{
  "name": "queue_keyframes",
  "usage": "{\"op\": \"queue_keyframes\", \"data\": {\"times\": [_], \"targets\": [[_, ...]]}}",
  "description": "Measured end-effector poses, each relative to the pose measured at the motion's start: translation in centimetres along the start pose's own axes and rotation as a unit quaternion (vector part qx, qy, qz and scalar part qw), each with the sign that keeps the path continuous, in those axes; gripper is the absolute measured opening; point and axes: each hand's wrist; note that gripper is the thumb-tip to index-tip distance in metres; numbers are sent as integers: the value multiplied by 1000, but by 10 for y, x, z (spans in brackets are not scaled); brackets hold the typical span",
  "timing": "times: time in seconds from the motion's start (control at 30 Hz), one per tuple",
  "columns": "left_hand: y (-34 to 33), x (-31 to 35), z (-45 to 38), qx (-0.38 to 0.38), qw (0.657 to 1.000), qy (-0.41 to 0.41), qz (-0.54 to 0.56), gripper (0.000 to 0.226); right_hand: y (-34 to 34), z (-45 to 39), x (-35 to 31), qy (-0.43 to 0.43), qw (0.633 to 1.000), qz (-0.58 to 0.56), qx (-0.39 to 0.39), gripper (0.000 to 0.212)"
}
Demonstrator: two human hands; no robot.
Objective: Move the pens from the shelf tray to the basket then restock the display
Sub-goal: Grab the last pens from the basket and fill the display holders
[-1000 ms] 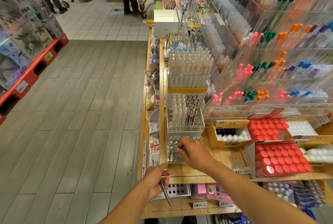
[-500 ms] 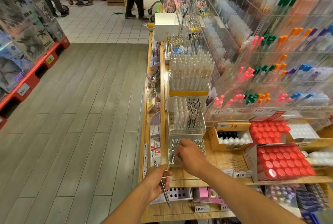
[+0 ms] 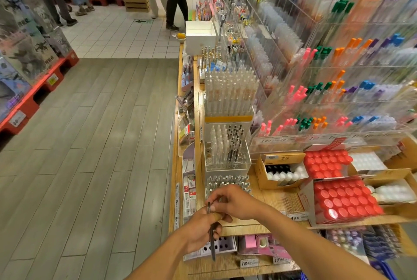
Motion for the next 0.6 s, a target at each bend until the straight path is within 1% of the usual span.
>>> {"op": "queue_keyframes", "data": {"times": [0.07,0.1,0.17,0.23,0.3,0.37,0.47,0.53,0.6], "targets": [[-2,2,-1,3,1000,-14,-3,30,0,2,-1,-3,1000,-10,6,14],[-2,3,-1,9,999,-27,-21,33,0,2,-1,-1,1000,-4,18,14],[-2,4,-1,36,991,-69,-107,36,0,1,2,14,998,20,55,13],[1,3,0,88,967,-116,-210,27,1,0,5,22,996,35,84,11],[6,1,0,134,929,-176,-296,19,2,-2,9,24,994,47,100,10],[10,1,-1,155,894,-231,-353,17,0,-4,11,31,992,59,112,10],[12,3,-3,178,865,-281,-377,13,0,-5,12,47,988,50,136,14],[14,4,-6,207,852,-288,-385,9,3,-4,13,52,981,23,186,18],[15,4,-8,226,845,-287,-392,9,9,-1,19,52,966,-11,252,16]]}}
Point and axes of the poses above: each hand's wrist, its own z-axis away from the middle knuckle, its own y-axis out of the back of the hand, x = y × z, and after that the axes turned 13 degrees about -y, right-handed
